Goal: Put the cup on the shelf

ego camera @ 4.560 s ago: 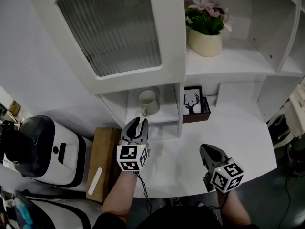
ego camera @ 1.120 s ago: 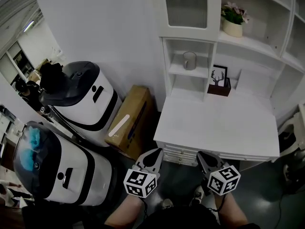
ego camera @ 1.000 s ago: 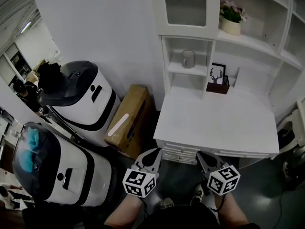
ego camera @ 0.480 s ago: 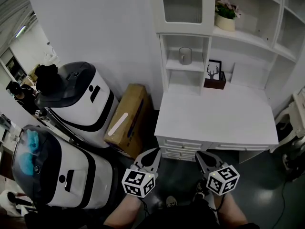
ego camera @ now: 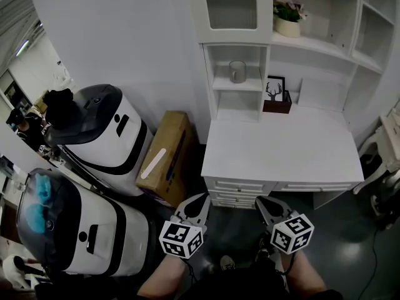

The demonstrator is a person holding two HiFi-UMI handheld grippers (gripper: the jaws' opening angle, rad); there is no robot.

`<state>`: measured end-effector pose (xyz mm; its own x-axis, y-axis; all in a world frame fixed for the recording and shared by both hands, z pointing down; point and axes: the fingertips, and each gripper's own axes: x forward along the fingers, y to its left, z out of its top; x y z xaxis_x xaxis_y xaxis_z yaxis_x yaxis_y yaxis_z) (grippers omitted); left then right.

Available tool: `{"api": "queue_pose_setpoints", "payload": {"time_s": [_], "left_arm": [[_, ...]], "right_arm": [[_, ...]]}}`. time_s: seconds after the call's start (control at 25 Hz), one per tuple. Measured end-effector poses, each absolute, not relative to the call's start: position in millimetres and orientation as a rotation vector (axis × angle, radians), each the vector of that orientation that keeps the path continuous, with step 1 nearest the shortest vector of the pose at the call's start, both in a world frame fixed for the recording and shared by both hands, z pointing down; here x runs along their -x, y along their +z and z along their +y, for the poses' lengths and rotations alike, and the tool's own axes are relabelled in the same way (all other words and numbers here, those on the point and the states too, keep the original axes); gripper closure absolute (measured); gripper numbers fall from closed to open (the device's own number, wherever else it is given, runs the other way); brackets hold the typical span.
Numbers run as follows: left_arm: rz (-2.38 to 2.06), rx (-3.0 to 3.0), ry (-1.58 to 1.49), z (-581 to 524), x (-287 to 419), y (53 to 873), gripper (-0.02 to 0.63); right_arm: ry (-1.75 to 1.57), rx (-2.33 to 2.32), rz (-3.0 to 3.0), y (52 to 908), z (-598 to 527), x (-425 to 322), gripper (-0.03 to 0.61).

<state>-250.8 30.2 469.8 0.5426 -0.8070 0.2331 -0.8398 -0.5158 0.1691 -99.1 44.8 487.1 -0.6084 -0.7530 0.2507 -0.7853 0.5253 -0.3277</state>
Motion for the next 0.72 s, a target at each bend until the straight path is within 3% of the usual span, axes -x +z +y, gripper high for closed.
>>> {"api": "queue_pose_setpoints", "payload": {"time_s": [0.72], "left_arm": [[-1.358, -2.543, 0.166, 40.8, 245.8, 466.6, 0.609]], "right_arm": [[0.604, -1.369, -2.671, 483.8, 55.5, 95.3, 0.575]]}}
